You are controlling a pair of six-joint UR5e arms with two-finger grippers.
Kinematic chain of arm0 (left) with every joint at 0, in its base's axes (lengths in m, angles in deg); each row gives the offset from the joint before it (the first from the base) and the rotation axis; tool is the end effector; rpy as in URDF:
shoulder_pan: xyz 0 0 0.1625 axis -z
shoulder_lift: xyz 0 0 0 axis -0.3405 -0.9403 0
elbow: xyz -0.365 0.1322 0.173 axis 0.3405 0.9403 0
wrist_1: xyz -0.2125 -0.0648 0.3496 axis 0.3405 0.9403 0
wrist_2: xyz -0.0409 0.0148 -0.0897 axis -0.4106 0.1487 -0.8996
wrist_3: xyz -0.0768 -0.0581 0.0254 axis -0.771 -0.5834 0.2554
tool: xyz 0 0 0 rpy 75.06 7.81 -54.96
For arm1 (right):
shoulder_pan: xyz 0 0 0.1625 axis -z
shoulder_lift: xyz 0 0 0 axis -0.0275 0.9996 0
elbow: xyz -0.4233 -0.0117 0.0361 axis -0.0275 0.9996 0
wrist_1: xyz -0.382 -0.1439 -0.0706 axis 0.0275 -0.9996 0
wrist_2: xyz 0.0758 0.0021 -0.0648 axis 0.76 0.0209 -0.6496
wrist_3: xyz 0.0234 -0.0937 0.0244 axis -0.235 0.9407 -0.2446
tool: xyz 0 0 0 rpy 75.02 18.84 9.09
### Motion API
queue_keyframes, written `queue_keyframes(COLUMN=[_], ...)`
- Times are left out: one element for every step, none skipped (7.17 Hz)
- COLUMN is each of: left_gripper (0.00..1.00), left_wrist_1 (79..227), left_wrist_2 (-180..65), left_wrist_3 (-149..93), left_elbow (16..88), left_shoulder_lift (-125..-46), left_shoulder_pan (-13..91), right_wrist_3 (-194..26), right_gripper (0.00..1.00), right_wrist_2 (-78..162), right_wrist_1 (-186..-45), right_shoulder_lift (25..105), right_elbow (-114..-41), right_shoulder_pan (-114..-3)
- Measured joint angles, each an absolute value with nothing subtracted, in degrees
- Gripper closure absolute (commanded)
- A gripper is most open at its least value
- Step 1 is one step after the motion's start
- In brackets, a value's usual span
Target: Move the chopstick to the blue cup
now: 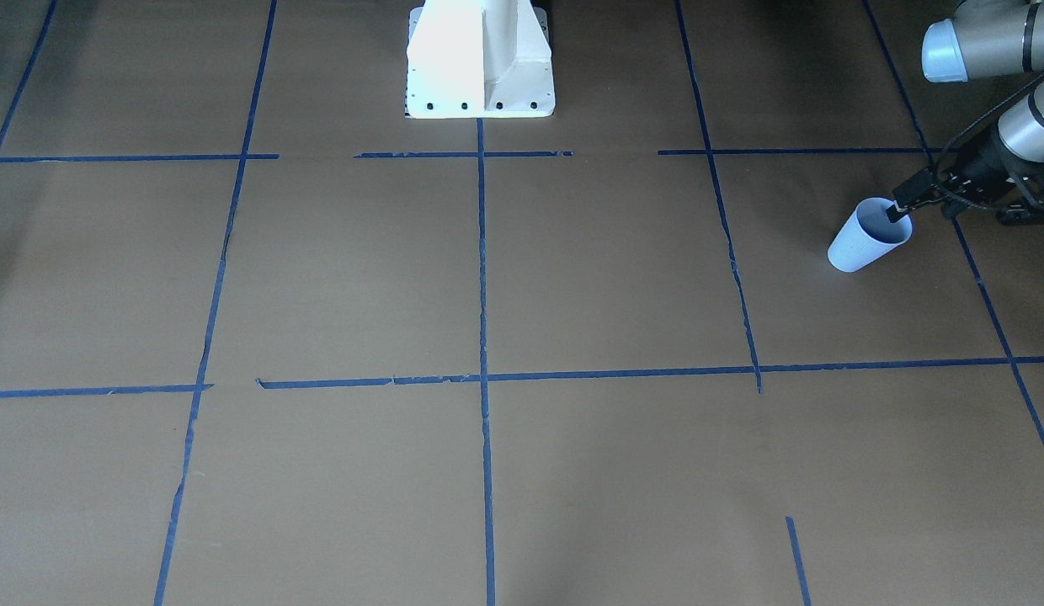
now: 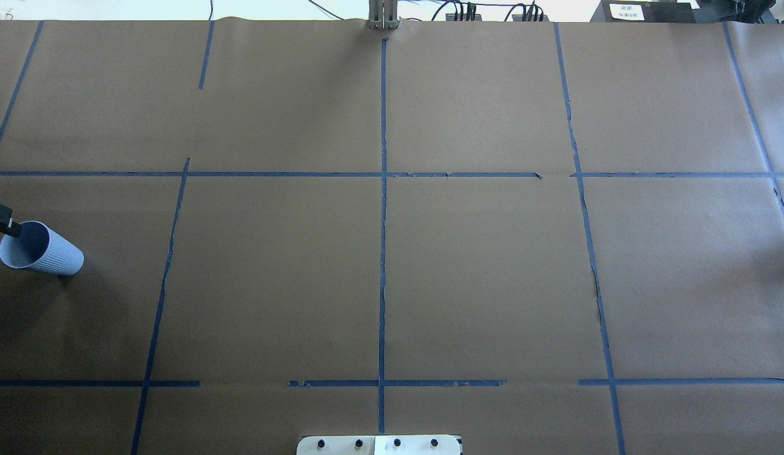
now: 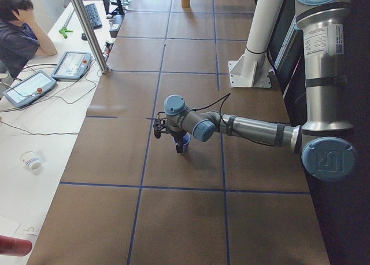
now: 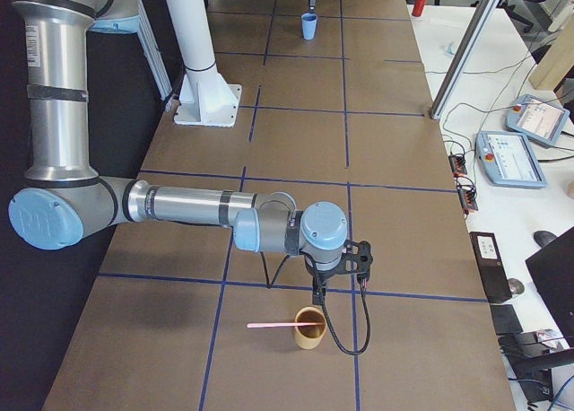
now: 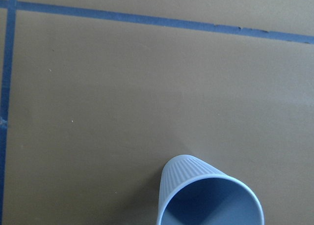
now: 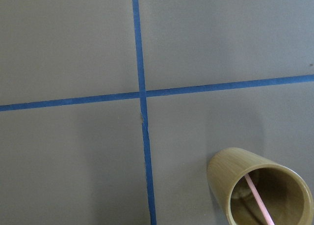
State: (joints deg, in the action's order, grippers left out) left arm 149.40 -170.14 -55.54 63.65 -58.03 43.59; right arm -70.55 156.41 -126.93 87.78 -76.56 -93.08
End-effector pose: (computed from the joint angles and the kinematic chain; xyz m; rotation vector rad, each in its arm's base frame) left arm 0.1453 -0.4341 0.5694 -0.0588 0.8780 -0.0728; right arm 0.0980 -0.4674 0.6577 0.0329 -0.8316 0.1188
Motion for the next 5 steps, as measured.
queue_keyframes(left_gripper=[0.0, 0.0, 0.07, 0.39, 0.65], left_wrist_1=[150.0, 150.3, 150.5, 150.5, 150.5], left_wrist_2=[-169.5, -168.5, -167.7, -167.2, -166.9], left_wrist_3=[-55.7, -56.1, -56.5, -56.8, -56.9], left_elbow=[62.9, 62.5, 62.4, 62.3, 62.3], left_shoulder_lift=[-58.0, -58.0, -58.1, -58.1, -58.1], left_shoulder_pan=[42.4, 41.1, 40.0, 39.4, 39.1], right_wrist_3=[-70.5, -70.5, -70.5, -70.5, -70.5], right_gripper=[0.0, 0.0, 0.0, 0.0, 0.0], right_wrist_2=[156.4, 156.4, 156.4, 156.4, 156.4], right_wrist_1=[-126.9, -126.9, -126.9, -126.9, -126.9], right_shoulder_lift=[87.8, 87.8, 87.8, 87.8, 87.8], right_elbow=[-76.5, -76.5, -76.5, -76.5, -76.5], right_shoulder_pan=[-93.1, -93.1, -93.1, -93.1, -93.1])
